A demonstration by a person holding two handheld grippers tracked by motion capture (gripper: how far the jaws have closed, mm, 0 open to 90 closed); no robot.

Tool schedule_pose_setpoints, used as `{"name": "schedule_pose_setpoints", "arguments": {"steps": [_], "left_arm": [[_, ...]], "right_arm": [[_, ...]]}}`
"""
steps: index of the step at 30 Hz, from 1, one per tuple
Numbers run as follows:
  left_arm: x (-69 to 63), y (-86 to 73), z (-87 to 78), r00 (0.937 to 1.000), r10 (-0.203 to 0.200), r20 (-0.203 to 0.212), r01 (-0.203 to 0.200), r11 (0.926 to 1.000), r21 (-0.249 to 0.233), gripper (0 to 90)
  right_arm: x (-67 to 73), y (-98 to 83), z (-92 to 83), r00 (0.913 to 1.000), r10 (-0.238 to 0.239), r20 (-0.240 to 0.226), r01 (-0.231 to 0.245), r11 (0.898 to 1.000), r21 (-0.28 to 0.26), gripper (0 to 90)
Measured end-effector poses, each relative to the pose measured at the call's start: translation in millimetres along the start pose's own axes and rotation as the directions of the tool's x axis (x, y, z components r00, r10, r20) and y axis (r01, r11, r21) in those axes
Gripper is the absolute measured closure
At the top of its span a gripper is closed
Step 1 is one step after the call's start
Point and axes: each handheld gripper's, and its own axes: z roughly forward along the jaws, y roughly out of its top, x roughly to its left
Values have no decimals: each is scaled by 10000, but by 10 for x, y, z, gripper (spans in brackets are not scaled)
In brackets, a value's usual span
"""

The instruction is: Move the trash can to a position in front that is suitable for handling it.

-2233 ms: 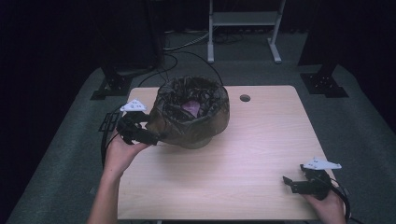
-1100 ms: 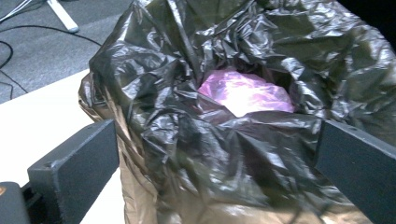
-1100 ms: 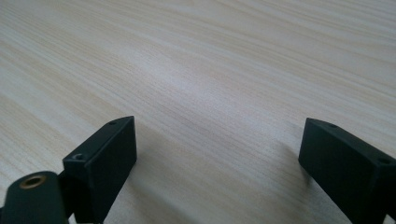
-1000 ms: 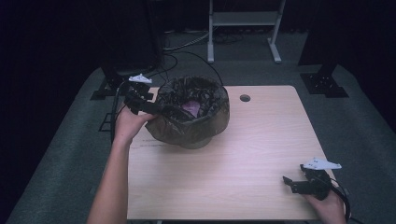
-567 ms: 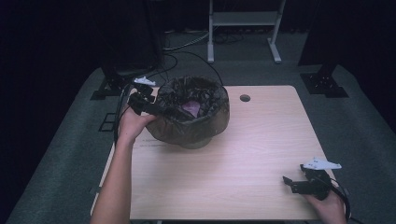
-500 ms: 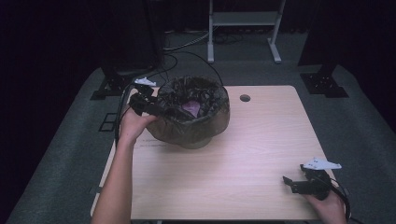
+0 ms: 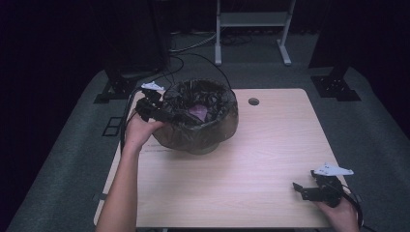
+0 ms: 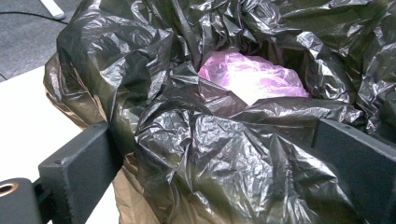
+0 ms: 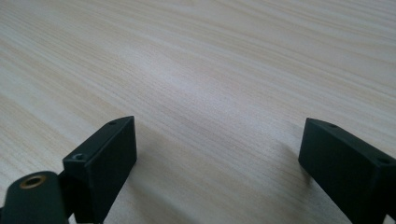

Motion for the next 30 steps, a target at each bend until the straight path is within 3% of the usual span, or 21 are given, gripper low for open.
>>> {"name": "schedule_pose_setpoints", "arguments": {"steps": [8, 18, 30], "left_arm": [[-120, -42, -19, 9994, 62, 351, -59, 10000, -72, 15], [-365, -134, -63, 9958, 401, 818, -388, 9991, -171, 15], [-712, -220, -94, 9851, 890, 1474, -885, 9960, -101, 15]], "right_arm": [[0, 0, 0, 10000, -2, 1, 2, 10000, 1, 101], [0, 0, 0, 10000, 8, 5, -8, 10000, -6, 101], [0, 0, 0, 10000, 4, -7, -4, 10000, 4, 101]]}}
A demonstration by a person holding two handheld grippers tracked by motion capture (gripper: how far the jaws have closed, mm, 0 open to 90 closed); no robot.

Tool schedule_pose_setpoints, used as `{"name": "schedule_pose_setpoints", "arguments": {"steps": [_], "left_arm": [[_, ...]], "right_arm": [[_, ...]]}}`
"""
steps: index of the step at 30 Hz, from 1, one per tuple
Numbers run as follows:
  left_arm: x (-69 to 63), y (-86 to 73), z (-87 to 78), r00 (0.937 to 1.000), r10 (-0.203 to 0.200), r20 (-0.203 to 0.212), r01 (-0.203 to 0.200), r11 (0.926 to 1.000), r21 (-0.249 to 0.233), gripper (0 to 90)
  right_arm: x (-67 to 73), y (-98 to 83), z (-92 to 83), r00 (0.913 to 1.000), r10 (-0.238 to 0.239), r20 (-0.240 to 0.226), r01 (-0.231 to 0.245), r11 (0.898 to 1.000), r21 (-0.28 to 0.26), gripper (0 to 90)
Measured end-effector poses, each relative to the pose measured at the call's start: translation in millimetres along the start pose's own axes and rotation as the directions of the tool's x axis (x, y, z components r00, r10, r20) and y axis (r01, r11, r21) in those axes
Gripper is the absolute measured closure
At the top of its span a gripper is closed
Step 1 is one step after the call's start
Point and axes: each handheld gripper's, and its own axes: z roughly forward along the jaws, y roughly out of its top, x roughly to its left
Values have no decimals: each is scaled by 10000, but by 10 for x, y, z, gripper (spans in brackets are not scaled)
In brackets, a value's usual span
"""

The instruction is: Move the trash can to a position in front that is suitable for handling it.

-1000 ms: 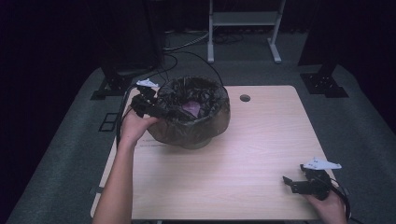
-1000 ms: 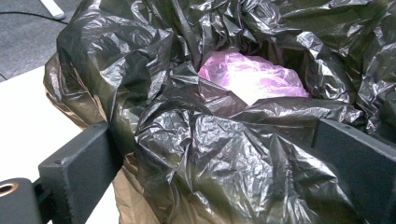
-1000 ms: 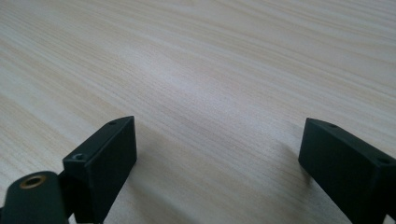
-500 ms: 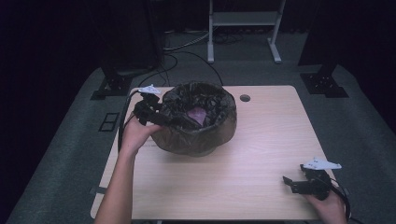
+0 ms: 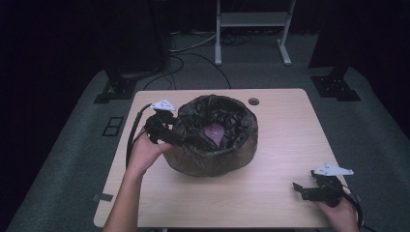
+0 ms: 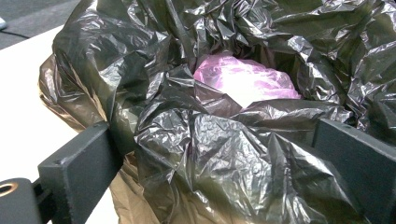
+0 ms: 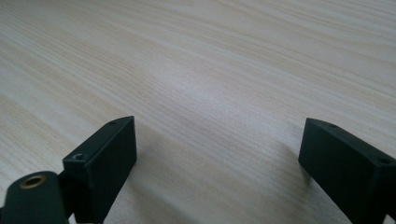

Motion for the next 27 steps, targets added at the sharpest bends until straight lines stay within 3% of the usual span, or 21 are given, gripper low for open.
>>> {"name": "schedule_pose_setpoints", "arguments": {"steps": [12, 27], "left_arm": [[-403, -80, 53, 9948, 532, 872, -518, 9985, -190, 15], [-771, -147, 84, 9855, 947, 1411, -921, 9954, -250, 15]], "right_arm": [[0, 0, 0, 10000, 9, 18, -9, 10000, -4, 101], [0, -1, 0, 10000, -7, 10, 7, 10000, 0, 101]]}}
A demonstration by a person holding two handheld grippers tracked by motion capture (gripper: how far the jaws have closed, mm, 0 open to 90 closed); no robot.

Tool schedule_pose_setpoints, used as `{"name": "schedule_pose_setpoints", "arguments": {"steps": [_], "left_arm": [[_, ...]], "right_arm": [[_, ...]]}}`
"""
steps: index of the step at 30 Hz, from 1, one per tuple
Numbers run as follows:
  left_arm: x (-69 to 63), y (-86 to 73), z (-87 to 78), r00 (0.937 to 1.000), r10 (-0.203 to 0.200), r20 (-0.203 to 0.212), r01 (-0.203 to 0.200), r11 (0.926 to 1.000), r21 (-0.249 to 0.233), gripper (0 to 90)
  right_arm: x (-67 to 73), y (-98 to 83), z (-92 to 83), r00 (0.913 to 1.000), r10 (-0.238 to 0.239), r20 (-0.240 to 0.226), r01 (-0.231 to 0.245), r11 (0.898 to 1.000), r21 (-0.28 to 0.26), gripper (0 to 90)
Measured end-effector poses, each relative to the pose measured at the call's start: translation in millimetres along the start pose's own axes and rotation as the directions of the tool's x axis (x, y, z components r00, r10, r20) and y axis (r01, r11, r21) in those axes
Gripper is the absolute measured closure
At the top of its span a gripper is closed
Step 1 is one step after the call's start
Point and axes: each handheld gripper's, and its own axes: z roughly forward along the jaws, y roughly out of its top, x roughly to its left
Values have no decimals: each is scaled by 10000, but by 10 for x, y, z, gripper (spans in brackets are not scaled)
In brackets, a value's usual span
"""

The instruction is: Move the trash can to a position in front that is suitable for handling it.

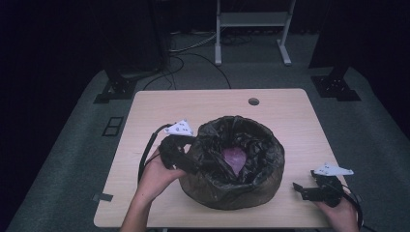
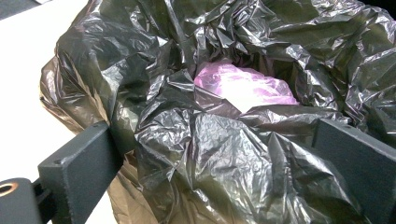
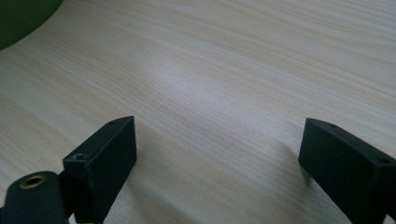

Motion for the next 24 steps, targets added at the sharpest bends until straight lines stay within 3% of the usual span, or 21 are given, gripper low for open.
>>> {"name": "schedule_pose_setpoints", "arguments": {"steps": [12, 18, 24], "left_arm": [[-253, -6, 43, 9995, 248, 219, -252, 9995, 214, 16], [-363, -27, 61, 9993, 148, 341, -157, 9996, 252, 17], [-357, -45, 9, 9999, 62, 161, -62, 10000, -9, 39]], "right_arm": [[-1, 0, 0, 10000, -10, 2, 10, 10000, 1, 101], [0, 0, 0, 10000, -4, 2, 4, 10000, -3, 101], [0, 1, 0, 10000, 2, 2, -2, 10000, 1, 101]]}}
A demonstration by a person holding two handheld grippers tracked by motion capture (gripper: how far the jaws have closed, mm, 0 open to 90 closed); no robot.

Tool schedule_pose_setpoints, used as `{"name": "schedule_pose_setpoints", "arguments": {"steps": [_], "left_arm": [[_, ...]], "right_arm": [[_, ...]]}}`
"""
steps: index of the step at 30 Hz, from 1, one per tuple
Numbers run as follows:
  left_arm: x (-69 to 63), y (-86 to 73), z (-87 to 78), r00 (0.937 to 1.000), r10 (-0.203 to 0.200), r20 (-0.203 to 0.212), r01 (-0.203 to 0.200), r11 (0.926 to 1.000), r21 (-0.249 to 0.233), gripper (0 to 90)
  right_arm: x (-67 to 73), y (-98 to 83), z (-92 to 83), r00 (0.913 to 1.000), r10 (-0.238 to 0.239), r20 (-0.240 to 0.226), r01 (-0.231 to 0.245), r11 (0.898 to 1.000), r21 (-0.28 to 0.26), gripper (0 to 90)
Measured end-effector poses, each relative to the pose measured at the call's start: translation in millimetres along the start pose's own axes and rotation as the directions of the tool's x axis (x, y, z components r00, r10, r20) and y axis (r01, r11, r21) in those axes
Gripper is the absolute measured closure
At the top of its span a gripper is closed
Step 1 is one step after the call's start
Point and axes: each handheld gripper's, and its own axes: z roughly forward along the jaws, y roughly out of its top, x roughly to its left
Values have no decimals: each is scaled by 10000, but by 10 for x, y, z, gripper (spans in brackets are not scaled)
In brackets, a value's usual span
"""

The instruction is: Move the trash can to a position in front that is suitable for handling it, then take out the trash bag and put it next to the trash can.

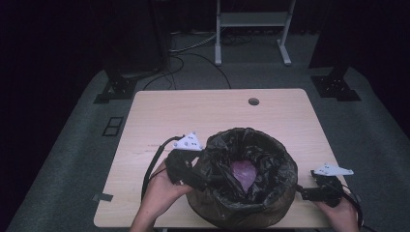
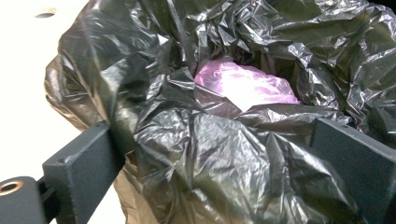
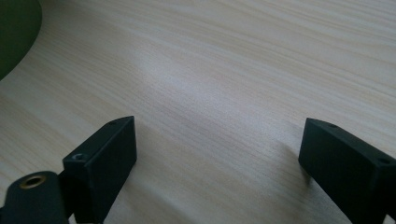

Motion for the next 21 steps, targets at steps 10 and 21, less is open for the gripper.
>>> {"name": "schedule_pose_setpoints", "arguments": {"steps": [10, 21], "left_arm": [[36, 35, -183, 9997, 113, -203, -126, 9978, -650, 185], [36, 149, -261, 9971, 760, -38, -758, 9877, -1365, 433]], "right_arm": [[0, 0, 0, 10000, -7, 0, 7, 10000, -2, 101], [-1, 0, 0, 10000, -12, 0, 12, 10000, -1, 101]]}}
